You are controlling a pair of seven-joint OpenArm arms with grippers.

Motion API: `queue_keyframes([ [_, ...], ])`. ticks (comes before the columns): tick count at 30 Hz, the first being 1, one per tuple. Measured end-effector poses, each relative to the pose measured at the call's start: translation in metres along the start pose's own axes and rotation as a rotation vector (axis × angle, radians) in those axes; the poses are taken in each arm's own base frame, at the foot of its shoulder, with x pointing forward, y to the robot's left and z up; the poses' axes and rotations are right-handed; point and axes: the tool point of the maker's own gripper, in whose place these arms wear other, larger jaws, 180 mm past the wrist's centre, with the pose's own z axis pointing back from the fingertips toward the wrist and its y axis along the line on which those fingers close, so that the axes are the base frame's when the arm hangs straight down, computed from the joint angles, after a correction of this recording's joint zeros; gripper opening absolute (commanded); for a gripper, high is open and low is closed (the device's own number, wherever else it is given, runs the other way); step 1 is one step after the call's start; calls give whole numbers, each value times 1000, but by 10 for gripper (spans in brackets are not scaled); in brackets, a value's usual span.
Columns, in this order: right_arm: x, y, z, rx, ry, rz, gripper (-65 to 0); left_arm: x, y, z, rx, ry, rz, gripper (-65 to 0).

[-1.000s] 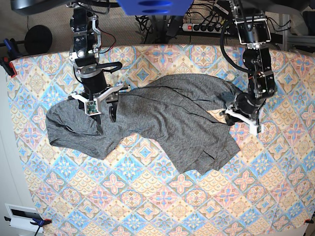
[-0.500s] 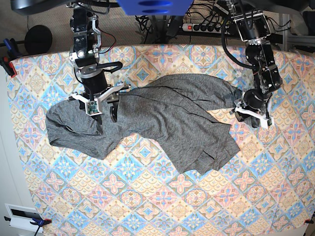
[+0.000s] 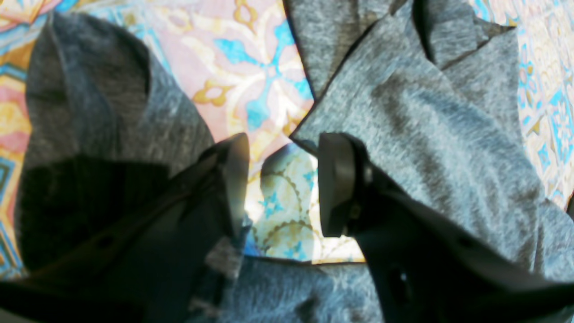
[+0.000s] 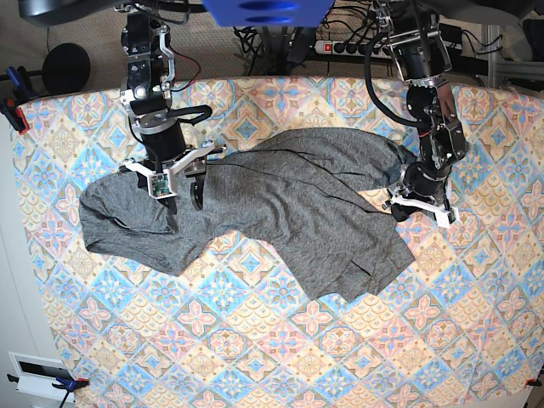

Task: Layout the t-shirt on the table in an organized manner, then fold the t-shirt properly
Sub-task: 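Drag the grasped fabric with the right gripper toward the table edge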

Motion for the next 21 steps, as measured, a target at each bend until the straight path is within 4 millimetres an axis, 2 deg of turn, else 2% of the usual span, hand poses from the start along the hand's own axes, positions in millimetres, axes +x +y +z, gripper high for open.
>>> queue_keyframes([
  [7, -1, -1, -3, -1, 9, 0, -396, 5, 2, 0, 5, -24, 3, -398],
  [9, -13, -4, -12, 0, 94, 7, -400, 5, 2, 0, 6, -23, 2, -400],
  [10, -13, -7, -21, -4, 123, 11, -405, 4, 2, 0, 5, -21, 3, -400],
  [12, 5, -9, -42, 0, 103, 28, -444, 3, 2, 0, 7, -17, -2, -400],
  [14, 25, -2, -68, 27, 59, 41, -523, 0, 5, 1, 8, -20, 0, -400],
  [15, 26, 1, -79, 38, 68, 51, -564, 0, 5, 1, 9, -22, 2, -400],
  [17, 18, 11, -94, 73, 104, 57, -640, -1, 7, 2, 12, -19, 0, -400],
  [19, 1, 13, -101, 79, 165, 58, -650, -1, 9, 3, 12, -18, -2, -400],
  [21, -7, 13, -106, 83, 197, 71, -646, -4, 12, 4, 17, -21, -3, -400],
])
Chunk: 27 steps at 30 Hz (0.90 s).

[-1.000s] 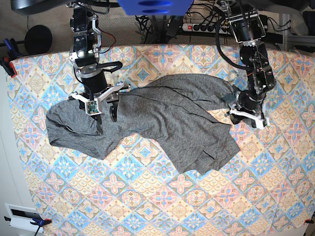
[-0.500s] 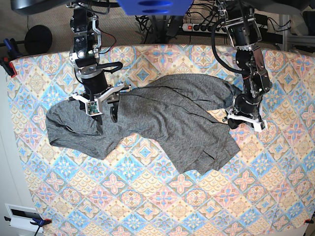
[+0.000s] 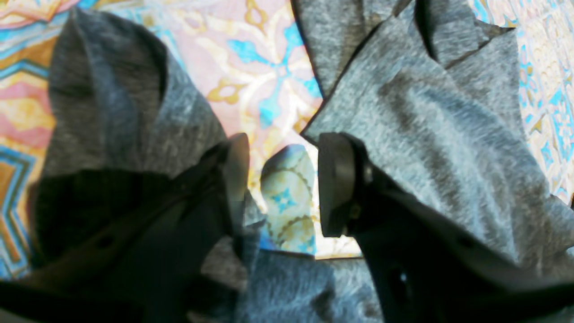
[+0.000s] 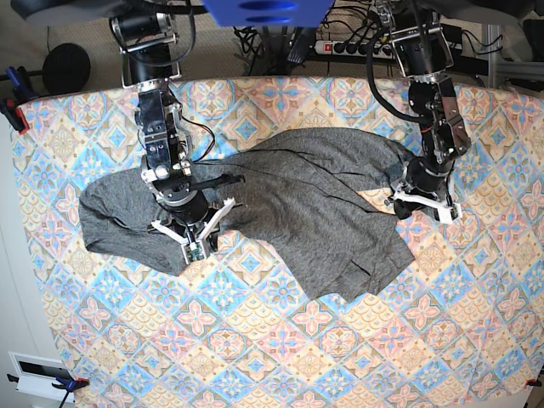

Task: Layout the t-shirt on the table in an organized manner, then fold the t-shirt properly
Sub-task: 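Drag the grasped fabric with the right gripper toward the table edge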

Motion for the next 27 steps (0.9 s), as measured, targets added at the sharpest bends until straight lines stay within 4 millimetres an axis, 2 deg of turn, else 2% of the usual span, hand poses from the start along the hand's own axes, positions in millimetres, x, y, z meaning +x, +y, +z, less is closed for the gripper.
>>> queue_keyframes([
  [3, 1, 1, -11, 9, 3, 15, -650, 0, 1, 0, 0, 0, 1, -400],
  [7, -23, -5, -28, 7, 95, 9, -650, -3, 3, 2, 0, -3, 1, -400],
  [13, -52, -38, -42, -47, 196, 21, -650, -4, 4, 3, 3, -2, 2, -400],
  [18, -46, -43, -44, -45, 166, 35, -650, -6, 5, 4, 2, -4, 2, -400],
  [23, -43, -58, -43, -72, 171, 48, -650, -6, 6, 4, 4, -6, 0, -400],
  [24, -38, -60, -44, -77, 166, 50, -650, -6, 6, 4, 4, -5, -1, -400],
  [27, -6, -65, -50, -86, 97, 56, -650, -6, 6, 4, 4, -4, -1, -400],
])
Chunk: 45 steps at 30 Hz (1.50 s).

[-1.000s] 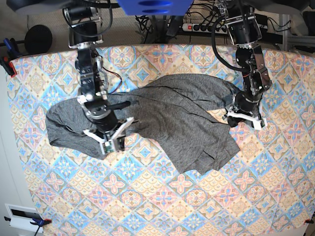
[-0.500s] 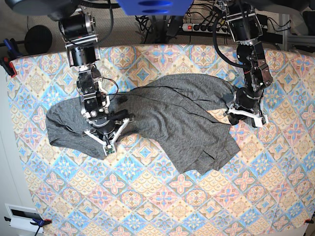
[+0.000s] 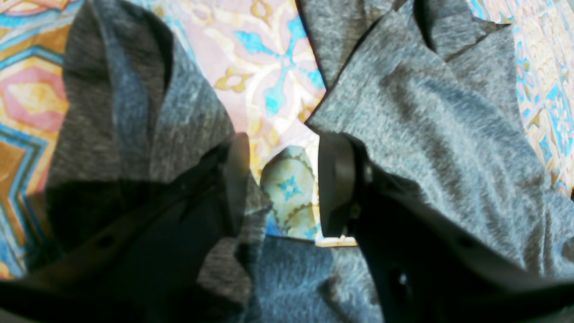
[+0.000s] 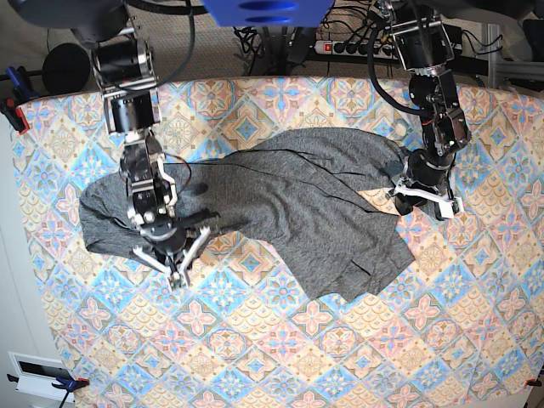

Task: Layout the t-shirt on the table in an organized manner, then fold the t-shirt properly
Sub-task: 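Drag the grasped fabric with the right gripper toward the table edge, then hold the shirt with the right gripper and regrip with the left gripper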

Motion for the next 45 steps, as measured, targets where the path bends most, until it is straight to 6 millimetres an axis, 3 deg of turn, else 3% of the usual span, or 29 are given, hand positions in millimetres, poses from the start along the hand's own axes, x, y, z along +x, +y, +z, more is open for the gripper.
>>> queue_keyframes([
  [2, 10, 1, -1, 2, -31, -3, -650, -1, 0, 0, 1, 1, 0, -400],
  [4, -8, 3, -6, 9, 15, -9, -650, 0, 0, 0, 0, 0, 0, -400],
  [6, -40, 5, -10, 14, 82, -16, -650, 0, 1, 0, 1, 0, 0, -400],
  [10, -39, -8, -15, -5, 58, -50, -648, -1, 1, 0, 1, 1, 0, -400],
  [12, -26, -47, -10, -69, -4, -189, -624, -2, 1, 1, 2, 5, -1, -400],
  [14, -24, -116, 11, -221, -68, -384, -589, -4, 3, 2, 2, 4, -2, -400],
  [16, -35, -189, 44, -389, -124, -525, -549, -3, 7, 3, 7, 3, -13, -400],
  [18, -49, -228, 70, -495, -126, -569, -520, -2, 8, 4, 11, 5, -19, -400],
  [19, -55, -234, 76, -503, -103, -571, -506, -2, 9, 4, 14, 5, -19, -400],
  [24, -38, -234, 86, -424, -166, -684, -473, -2, 7, 4, 7, 5, -21, -400],
  [26, -51, -243, 101, -422, -158, -735, -469, -1, 8, 4, 6, 5, -24, -400],
  [28, -80, -250, 114, -440, -113, -809, -470, -1, 9, 4, 11, 5, -24, -400],
  [31, -114, -231, 120, -385, -64, -904, -470, -1, 10, 4, 20, 6, -25, -400],
  [36, -125, -202, 117, -280, -64, -989, -470, -4, 10, 5, 13, 11, -24, -400],
  [41, -155, -192, 126, -271, -4, -1035, -470, -6, 14, 6, 21, 9, -28, -400],
  [45, -152, -184, 126, -230, -31, -1080, -470, -6, 14, 6, 19, 8, -27, -400],
])
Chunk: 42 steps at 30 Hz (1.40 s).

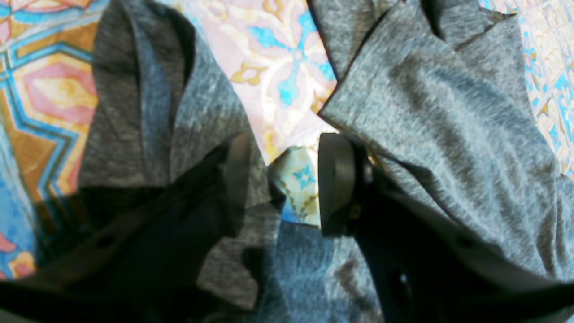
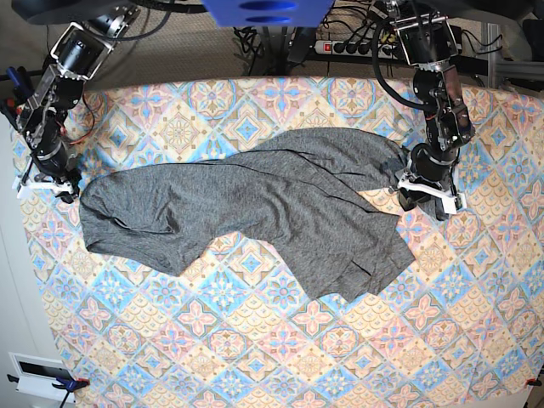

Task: Layout the t-shirt on the table in an organized manner, then fold the t-shirt properly
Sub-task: 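Hold the shirt with the right gripper and regrip with the left gripper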

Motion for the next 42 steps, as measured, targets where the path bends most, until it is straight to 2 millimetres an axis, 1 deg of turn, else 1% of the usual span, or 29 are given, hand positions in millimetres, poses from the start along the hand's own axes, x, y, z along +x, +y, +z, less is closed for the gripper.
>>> queue_keyframes([
  [2, -1, 2, 5, 19, -8, 0, -470, 0, 0, 0, 0, 0, 1, -400],
  [6, -2, -4, 12, -2, -7, 21, -470, 0, 0, 0, 1, -1, 2, -400],
  [9, 2, 4, 11, 19, -16, 26, -470, 0, 0, 0, 0, -1, 2, -400],
  [11, 1, 6, 10, 23, -16, 27, -470, 0, 0, 0, 0, 1, 2, -400],
  [14, -12, 9, 7, 27, 13, 30, -470, 0, 0, 0, 1, 1, 2, -400],
  [17, -23, 19, 3, 48, 39, 37, -470, 0, 0, 0, 0, 2, 2, -400],
  [20, -26, 23, 1, 57, 40, 32, -470, 0, 1, 0, 1, 2, 3, -400],
  [22, -31, 21, 1, 53, 52, 26, -470, 0, 1, 0, 1, 1, 3, -400],
  [25, -32, 20, 1, 51, 55, 22, -470, 0, 1, 0, 0, 1, 3, -400],
  [32, -45, 35, -5, 80, 89, 53, -472, 0, 0, 0, -1, 2, 2, -400],
  [37, -54, 21, -10, 62, 104, 10, -472, 0, 1, 0, 0, 1, 2, -400],
  [42, -52, 21, -11, 60, 103, 11, -471, -3, 3, 2, -1, -4, 7, -400],
])
